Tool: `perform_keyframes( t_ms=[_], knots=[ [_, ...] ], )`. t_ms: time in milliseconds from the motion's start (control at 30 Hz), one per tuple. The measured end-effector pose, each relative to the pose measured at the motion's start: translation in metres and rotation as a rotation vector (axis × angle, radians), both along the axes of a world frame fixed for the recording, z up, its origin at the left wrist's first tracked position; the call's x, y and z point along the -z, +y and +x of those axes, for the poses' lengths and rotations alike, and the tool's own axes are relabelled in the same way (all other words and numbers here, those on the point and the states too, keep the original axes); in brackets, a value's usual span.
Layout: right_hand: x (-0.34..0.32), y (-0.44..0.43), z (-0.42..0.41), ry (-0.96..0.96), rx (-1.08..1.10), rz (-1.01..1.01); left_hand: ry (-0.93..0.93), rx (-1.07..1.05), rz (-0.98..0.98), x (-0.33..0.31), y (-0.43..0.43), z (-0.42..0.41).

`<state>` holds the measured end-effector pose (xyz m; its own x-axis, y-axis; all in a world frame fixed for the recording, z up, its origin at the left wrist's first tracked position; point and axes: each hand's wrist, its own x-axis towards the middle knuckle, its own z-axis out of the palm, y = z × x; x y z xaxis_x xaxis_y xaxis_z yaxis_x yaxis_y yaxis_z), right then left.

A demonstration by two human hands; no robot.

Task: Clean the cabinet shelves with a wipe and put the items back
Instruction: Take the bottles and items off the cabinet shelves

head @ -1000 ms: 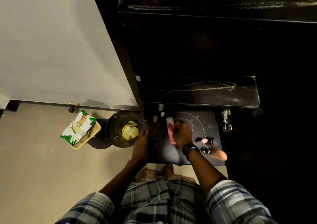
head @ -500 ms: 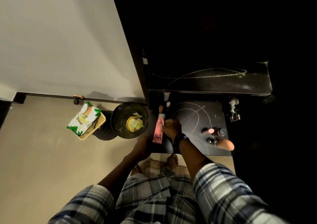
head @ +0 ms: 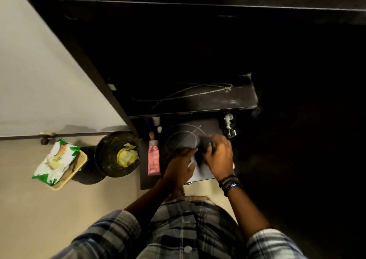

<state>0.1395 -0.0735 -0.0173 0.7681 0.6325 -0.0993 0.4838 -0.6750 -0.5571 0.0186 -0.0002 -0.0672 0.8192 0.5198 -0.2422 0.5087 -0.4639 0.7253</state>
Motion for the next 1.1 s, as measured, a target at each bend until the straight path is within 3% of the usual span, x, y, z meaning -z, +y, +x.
perform_keyframes(
  t_ms=[133, 300, 633, 767, 967, 1100],
  knots=[
    [-0.005, -0.020, 0.027, 0.137, -0.008, -0.114, -0.039, 0.047, -0.008, 0.000, -0.013, 0.039],
    [0.005, -0.025, 0.038, 0.178, -0.077, -0.259, -0.029, 0.074, -0.024, 0.011, -0.017, 0.060],
    [0.024, -0.024, 0.046, 0.059, -0.155, -0.237, 0.090, 0.128, 0.117, 0.021, -0.013, 0.057],
    [0.026, -0.015, 0.037, 0.033, -0.218, -0.189, 0.085, -0.012, 0.161, 0.016, 0.001, 0.044],
    [0.037, 0.024, 0.006, 0.126, -0.387, -0.120, 0.275, -0.108, 0.281, 0.000, 0.042, 0.000],
    [0.039, 0.052, -0.017, 0.108, -0.433, -0.093, 0.256, -0.235, 0.202, -0.008, 0.065, -0.021]
  ],
)
